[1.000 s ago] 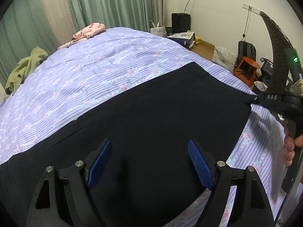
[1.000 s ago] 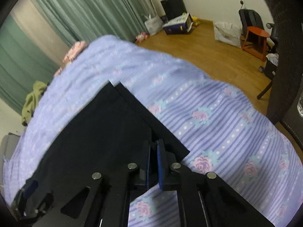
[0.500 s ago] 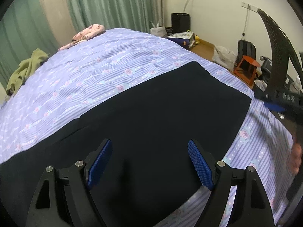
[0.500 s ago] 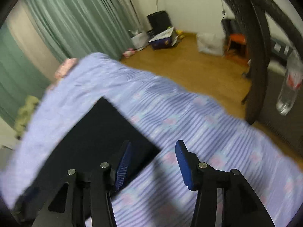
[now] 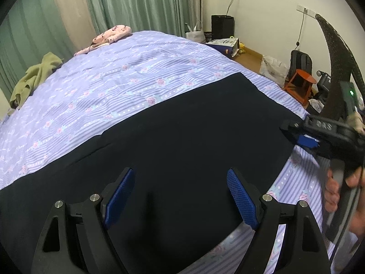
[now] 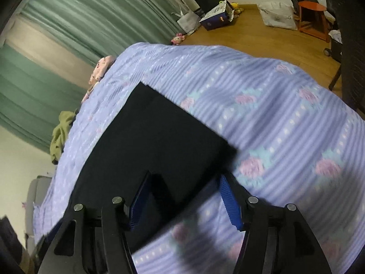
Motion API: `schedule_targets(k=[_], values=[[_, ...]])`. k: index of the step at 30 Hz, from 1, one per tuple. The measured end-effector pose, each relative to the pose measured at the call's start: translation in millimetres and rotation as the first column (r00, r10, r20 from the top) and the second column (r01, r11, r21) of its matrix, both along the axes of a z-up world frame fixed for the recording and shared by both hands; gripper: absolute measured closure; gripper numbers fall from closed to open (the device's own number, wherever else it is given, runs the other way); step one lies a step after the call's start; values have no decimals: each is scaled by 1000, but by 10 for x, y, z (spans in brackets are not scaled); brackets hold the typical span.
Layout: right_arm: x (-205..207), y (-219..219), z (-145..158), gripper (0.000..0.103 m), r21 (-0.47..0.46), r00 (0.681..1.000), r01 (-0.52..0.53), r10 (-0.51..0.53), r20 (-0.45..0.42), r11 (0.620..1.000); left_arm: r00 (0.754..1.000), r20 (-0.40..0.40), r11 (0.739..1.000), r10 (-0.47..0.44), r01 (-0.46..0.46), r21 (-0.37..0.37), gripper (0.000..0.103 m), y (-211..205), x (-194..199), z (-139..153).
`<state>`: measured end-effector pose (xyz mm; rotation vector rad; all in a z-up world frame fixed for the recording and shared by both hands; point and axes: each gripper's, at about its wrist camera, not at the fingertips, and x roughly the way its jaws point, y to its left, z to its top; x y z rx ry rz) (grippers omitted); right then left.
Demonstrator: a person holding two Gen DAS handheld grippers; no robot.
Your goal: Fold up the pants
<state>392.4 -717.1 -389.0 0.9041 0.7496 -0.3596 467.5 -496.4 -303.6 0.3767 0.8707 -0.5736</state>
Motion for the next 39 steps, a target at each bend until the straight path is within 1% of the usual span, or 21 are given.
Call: schedule_targets(k=[1,3,5,6,9,12,14,15,16,17,20,22,24,26,28,31,32,35,36,38,39], values=[[21,-21,2,43,5,1000,6,-6,-3,1000,1000,4,1000,-4,4,-2,20,-2,-19,17],[-29,1,79,58,8,1000,24,-24,-19,1000,1000,9,1000,-18,18,-6,20,17,-54,55],[-144,42,149,64,29,999,14,-15,46,999,1000,15,1000,-23,23,-11,20,45,-66,83],[-188,55,145,64,31,998,25,-27,61,999,1000,16,1000,-19,19,-14,19,61,-66,91],[-113,10,-37,66,56,998,55,-56,21,997,1000,4,1000,-5,5,-9,19,94,-37,86],[-67,-93,-64,67,105,990,124,-130,52,987,1000,1,1000,3,-3,-7,19,156,-45,88],[-35,-121,-62,76,117,988,150,-154,27,982,1000,3,1000,11,-11,-2,19,197,-53,104],[-27,-110,-2,86,107,987,155,-157,12,982,1000,3,1000,22,-22,1,19,237,-51,126],[-29,-90,64,89,89,989,147,-149,10,985,1000,0,1000,30,-30,-1,19,276,-43,148],[-21,-31,234,93,40,991,130,-131,11,991,999,-7,999,40,-40,-5,19,326,-33,175],[-9,167,752,94,-125,996,89,-87,19,988,994,-32,994,105,-106,-22,19,577,18,304],[-24,344,1175,95,-244,997,74,-67,38,967,985,-64,986,161,-164,-38,19,789,81,392],[-8,462,1444,95,-314,998,61,-51,39,948,972,-106,976,208,-214,-48,19,1007,144,458],[38,564,1600,95,-375,999,30,-33,-2,926,963,-121,968,241,-248,-46,19,1223,168,556],[94,739,1770,95,-439,999,-26,12,-33,898,959,-103,963,263,-267,-31,19,1396,163,685],[236,1216,2124,95,-558,989,-147,130,-70,817,952,-60,953,299,-301,-24,19,1691,113,917],[282,1395,2253,95,-595,983,-180,172,-72,783,947,-41,947,318,-319,-24,19,1828,100,1011],[447,1966,2542,95,-702,955,-273,273,-114,658,932,-12,932,361,-361,-29,19,2166,123,1189],[508,2115,2592,95,-713,943,-301,308,-124,634,923,-2,922,386,-386,-27,19,2312,134,1251],[643,2523,2688,95,-744,913,-356,381,-148,565,901,6,901,434,-434,-30,19,2580,143,1330],[691,2687,2700,95,-754,899,-378,409,-160,537,884,2,883,468,-467,-40,19,2774,147,1364]])
